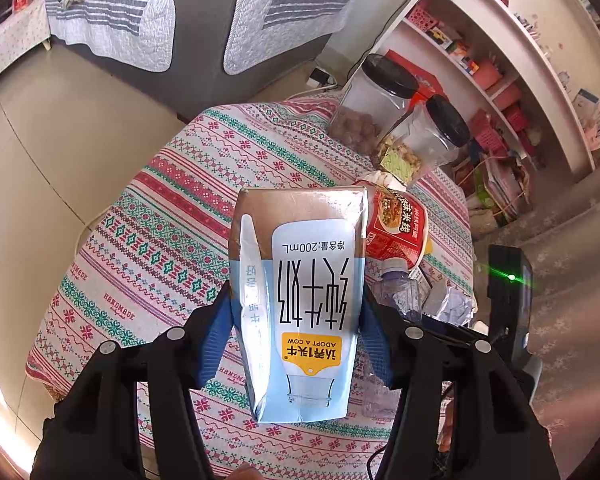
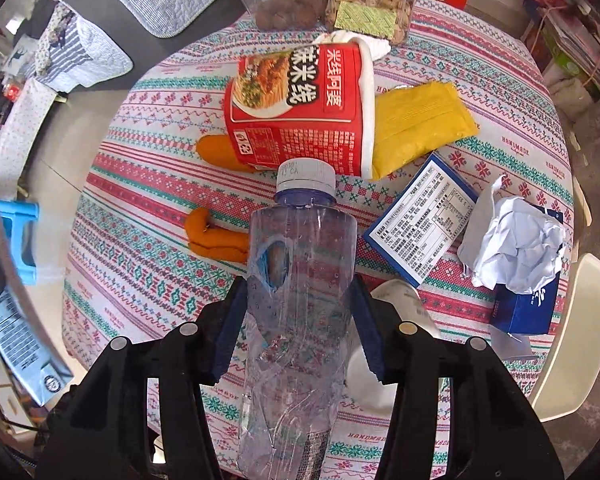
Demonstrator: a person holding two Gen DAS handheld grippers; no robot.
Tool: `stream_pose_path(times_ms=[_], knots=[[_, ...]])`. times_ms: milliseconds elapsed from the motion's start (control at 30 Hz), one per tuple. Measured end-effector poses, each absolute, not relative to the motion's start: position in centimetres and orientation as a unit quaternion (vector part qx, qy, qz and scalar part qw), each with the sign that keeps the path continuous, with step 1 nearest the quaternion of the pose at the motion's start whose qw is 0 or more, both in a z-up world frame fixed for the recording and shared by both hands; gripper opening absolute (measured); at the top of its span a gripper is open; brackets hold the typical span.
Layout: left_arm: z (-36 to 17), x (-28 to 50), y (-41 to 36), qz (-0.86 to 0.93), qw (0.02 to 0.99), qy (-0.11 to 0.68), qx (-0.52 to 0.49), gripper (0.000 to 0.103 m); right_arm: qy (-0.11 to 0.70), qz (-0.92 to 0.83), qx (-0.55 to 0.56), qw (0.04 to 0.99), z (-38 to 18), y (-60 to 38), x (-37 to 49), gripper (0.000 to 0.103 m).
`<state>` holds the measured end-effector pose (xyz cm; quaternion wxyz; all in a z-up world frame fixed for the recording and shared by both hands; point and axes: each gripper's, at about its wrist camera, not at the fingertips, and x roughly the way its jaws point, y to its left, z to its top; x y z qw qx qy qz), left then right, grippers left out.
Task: Collect trash
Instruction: 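Grasp the clear water bottle with the right tool while the left tool holds the carton, then release the bottle into the white bin with the right tool while the left holds the carton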
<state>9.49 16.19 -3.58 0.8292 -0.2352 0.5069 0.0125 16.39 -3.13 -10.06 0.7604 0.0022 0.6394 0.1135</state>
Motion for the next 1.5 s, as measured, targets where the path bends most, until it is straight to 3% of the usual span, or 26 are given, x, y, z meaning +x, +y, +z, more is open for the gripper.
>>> stream_pose_path(times_ms=[433,900,1133,1500], knots=[[-1.8,9.1,13.4,-0.017,0.861,0.461,-0.213,0.058,0.498,0.122,0.064,0.856,-1.4,-9.4,12.3,0.050],[0.0,7.1,8.3,-0.016,0.921,0.357,-0.154,0.058,0.323,0.051,0.112,0.938,1.4,-17.5,7.9,0.050],[1.8,6.0,3.3,-0.018,0.944,0.306,-0.119,0.058,0.283,0.002,0.102,0.954,2.0,-21.3,7.2,0.050],[3.4,6.1,-4.5,-0.069,0.944,0.293,-0.131,0.058,0.246,-0.075,0.114,0.960,3.5,-29.6,3.8,0.050]])
